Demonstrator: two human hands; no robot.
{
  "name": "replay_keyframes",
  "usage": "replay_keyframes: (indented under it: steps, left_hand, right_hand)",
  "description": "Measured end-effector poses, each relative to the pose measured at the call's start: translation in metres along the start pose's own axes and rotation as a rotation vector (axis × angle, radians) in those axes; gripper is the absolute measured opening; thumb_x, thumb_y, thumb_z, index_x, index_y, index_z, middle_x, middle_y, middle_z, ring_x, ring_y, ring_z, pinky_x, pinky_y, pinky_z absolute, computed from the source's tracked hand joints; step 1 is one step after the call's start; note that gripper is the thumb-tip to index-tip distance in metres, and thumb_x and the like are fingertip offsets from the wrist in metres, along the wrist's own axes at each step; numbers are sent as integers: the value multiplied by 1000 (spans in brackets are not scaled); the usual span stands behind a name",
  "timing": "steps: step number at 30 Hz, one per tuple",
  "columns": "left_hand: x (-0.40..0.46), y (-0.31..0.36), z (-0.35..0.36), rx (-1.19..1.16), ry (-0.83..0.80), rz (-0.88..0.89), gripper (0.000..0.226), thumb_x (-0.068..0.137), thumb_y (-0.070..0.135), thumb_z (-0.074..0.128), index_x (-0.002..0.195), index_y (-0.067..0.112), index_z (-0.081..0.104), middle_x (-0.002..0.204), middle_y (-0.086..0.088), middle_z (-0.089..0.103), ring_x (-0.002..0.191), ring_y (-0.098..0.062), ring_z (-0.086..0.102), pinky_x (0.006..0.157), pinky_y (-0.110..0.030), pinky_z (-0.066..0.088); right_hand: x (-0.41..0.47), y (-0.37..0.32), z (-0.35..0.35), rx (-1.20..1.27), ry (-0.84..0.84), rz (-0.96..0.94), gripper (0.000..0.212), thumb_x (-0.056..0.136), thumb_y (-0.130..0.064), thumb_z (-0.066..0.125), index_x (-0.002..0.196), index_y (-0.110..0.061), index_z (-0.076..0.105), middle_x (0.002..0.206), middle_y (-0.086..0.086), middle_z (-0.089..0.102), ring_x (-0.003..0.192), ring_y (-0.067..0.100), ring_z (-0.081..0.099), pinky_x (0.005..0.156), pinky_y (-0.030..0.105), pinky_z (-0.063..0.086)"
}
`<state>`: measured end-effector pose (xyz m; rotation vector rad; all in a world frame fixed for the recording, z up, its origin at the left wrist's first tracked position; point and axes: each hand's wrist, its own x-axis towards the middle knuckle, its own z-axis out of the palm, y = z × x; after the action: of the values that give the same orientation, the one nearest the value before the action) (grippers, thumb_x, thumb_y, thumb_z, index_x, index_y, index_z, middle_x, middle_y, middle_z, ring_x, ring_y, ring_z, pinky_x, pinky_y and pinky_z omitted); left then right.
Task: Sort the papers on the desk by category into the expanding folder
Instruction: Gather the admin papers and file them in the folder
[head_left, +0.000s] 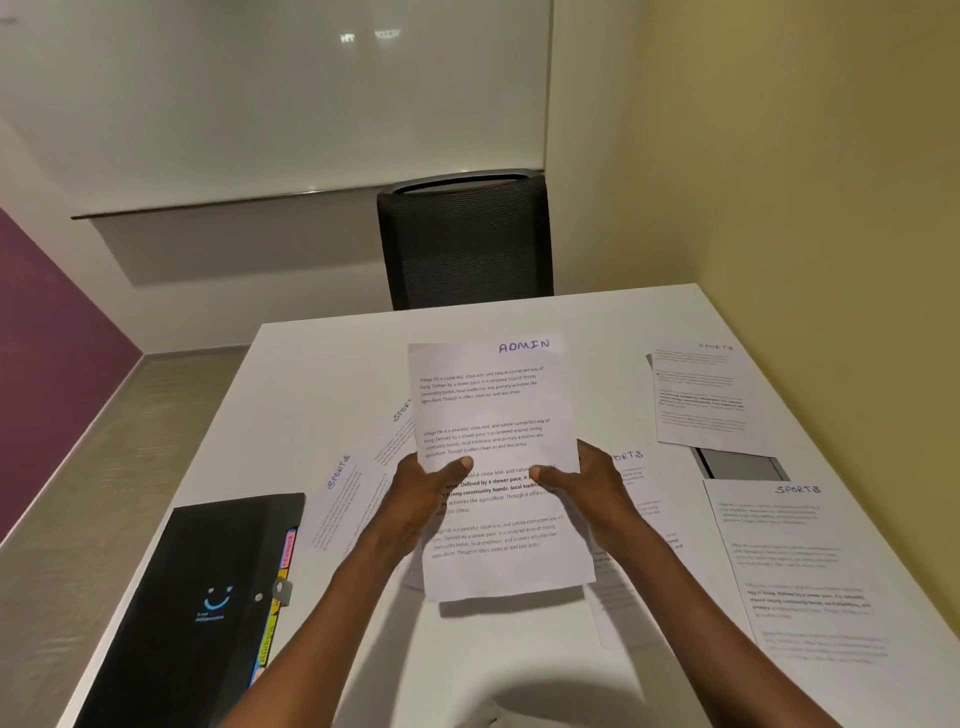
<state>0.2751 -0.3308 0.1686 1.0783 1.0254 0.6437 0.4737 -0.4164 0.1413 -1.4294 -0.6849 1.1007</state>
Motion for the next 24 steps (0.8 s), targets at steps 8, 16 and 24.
replay_keyframes:
  steps: [8, 16, 24]
  left_hand:
    - [2, -8, -1, -6, 9, -8, 22, 89, 6, 69, 110, 9, 69, 102, -10, 76, 90, -24, 75, 67, -29, 59]
    - [7, -18, 4, 103, 28, 12, 28, 87, 16, 74, 115, 15, 69, 109, -6, 75, 94, -21, 74, 91, -44, 56]
    - [2, 0, 13, 116, 161, 220, 32, 76, 22, 84, 106, 22, 71, 100, 9, 76, 92, -9, 73, 83, -34, 58]
  right_hand:
    - [-2, -7, -9, -15, 0, 25, 27, 78, -2, 77, 104, -10, 71, 93, -3, 76, 84, 10, 72, 65, 15, 53]
    - [-1, -4, -8, -4, 46, 20, 34, 83, 2, 71, 116, -6, 66, 94, -3, 72, 74, 0, 69, 61, 11, 51]
    - [-5, -16, -11, -88, 143, -126, 30, 82, -15, 76, 110, -21, 68, 98, -11, 74, 84, 2, 70, 64, 11, 51]
